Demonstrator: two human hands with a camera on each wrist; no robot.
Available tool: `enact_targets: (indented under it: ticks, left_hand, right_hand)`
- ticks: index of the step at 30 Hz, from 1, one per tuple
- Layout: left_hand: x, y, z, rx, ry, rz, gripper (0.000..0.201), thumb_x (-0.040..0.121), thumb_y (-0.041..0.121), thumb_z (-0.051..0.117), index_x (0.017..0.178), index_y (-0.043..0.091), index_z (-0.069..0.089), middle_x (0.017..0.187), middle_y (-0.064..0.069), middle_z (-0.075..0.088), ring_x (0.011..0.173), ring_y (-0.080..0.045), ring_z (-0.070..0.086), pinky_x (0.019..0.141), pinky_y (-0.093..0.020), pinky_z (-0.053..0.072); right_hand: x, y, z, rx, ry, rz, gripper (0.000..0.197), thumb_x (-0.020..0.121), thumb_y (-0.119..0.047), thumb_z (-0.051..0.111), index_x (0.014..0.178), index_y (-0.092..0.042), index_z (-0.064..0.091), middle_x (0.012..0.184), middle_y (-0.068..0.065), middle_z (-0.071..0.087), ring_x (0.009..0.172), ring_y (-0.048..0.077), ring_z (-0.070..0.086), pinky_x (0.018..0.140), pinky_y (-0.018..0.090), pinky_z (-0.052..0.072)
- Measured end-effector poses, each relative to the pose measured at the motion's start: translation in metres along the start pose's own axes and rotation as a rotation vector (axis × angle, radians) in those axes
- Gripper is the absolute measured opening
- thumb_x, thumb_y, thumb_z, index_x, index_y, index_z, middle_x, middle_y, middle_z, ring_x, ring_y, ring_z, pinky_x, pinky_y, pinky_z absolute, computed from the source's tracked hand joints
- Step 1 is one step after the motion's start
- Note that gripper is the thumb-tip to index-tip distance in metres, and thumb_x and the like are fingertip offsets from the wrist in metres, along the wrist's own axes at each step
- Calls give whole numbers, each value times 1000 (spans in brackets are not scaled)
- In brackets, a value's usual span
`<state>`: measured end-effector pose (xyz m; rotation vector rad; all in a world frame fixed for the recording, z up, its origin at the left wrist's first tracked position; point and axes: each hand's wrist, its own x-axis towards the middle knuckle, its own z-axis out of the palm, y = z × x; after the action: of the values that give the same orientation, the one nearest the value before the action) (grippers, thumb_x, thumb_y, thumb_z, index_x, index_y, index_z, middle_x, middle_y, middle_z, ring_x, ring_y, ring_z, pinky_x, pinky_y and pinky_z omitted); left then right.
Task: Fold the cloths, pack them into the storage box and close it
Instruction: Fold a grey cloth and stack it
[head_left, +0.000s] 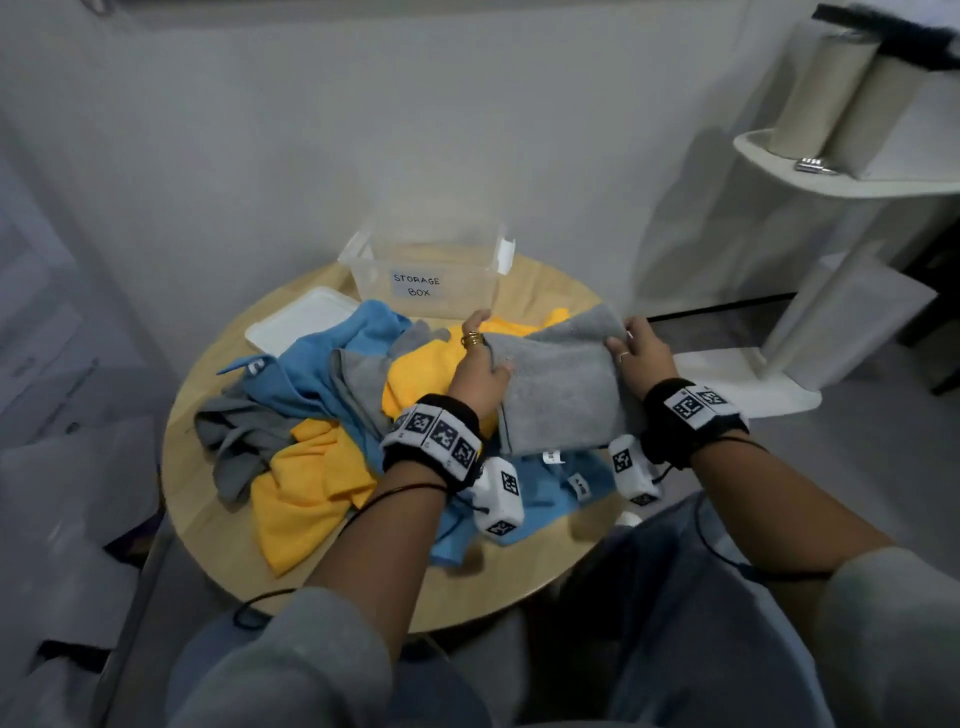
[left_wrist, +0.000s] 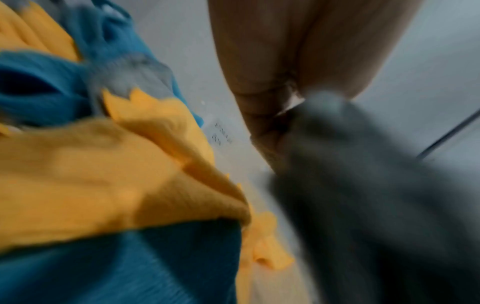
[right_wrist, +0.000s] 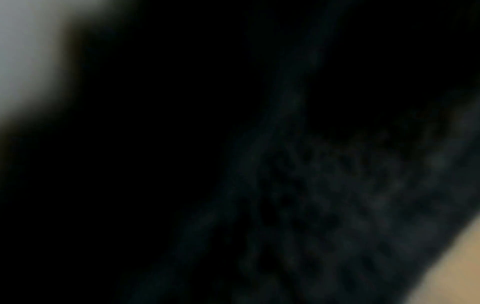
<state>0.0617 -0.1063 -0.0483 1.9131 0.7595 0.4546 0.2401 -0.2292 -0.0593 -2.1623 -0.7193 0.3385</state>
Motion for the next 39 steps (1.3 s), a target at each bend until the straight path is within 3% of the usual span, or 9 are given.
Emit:
enact_targets:
  ticks: [6, 8, 11, 15, 21, 28, 32, 35, 39]
  left_hand:
    - [72, -19, 68, 246, -280, -79, 48, 97, -2, 34, 140, 19, 35, 100, -6, 54, 75, -26, 53, 65, -40, 47]
    - [89, -32, 84, 414, -336, -134, 45, 96, 2, 37, 141, 8, 33, 126, -10, 50, 103, -32, 54, 86, -40, 46]
    - [105, -52, 94, 657, -239, -56, 60, 96, 11, 40, 150, 8, 13, 155, -12, 18, 141, -31, 20, 116, -40, 19]
    - [97, -73, 85, 885, -371, -153, 71, 98, 39, 37, 151, 24, -8, 159, 0, -10, 145, -32, -10, 118, -45, 2]
    - [96, -99, 66, 996, -476, -285, 87, 82, 73, 39, 145, 43, -12, 153, 0, -31, 139, -37, -27, 114, -54, -5]
    - [106, -96, 45, 1050, -287, -415, 74, 93, 48, 45, 151, 25, 5, 157, -5, -16, 144, -36, -9, 117, -51, 8]
    - [120, -70, 69, 1122, -320, -25, 73, 92, 14, 50, 150, 27, 8, 158, -2, -12, 145, -33, 0, 114, -54, 13]
    - [124, -80, 86, 1082, -527, -106, 61, 100, 30, 31, 148, 37, -6, 157, 9, -16, 146, -28, -11, 112, -61, 5]
    - [136, -111, 67, 1085, -376, -300, 57, 102, 39, 18, 149, 28, -13, 158, 5, -13, 146, -25, -12, 114, -58, 1]
  right_hand:
    - [65, 60, -2, -252, -89, 147, 23, 95, -21, 48, 112, -6, 43, 115, 26, 57, 108, 41, 54, 83, 38, 41]
    - [77, 75, 7, -365, -130, 169, 43, 92, -25, 52, 130, -8, 38, 131, 25, 47, 121, 39, 45, 98, 41, 38]
    - [76, 75, 32, -583, -267, 46, 68, 94, -34, 48, 148, -12, 14, 155, 19, 12, 142, 35, 15, 115, 40, 15]
    - [49, 68, 72, -658, -531, 82, 66, 92, -61, 29, 147, -43, -3, 157, -3, -17, 143, 39, -11, 111, 63, 3]
    - [45, 75, 80, -695, -557, 169, 85, 77, -81, 24, 141, -46, -19, 152, -6, -33, 139, 38, -28, 104, 72, -8]
    - [44, 65, 80, -722, -591, 216, 104, 60, -93, 30, 136, -51, -26, 149, -4, -38, 135, 42, -33, 99, 77, -7]
    - [45, 60, 81, -724, -619, 254, 104, 62, -91, 33, 136, -50, -26, 147, -5, -41, 133, 42, -35, 98, 77, -8]
    - [46, 61, 81, -729, -627, 249, 103, 60, -93, 31, 135, -52, -27, 146, -6, -43, 133, 42, -36, 98, 78, -7]
    - [47, 62, 80, -730, -641, 241, 104, 60, -93, 31, 135, -52, -28, 145, -6, -43, 133, 42, -36, 98, 78, -6]
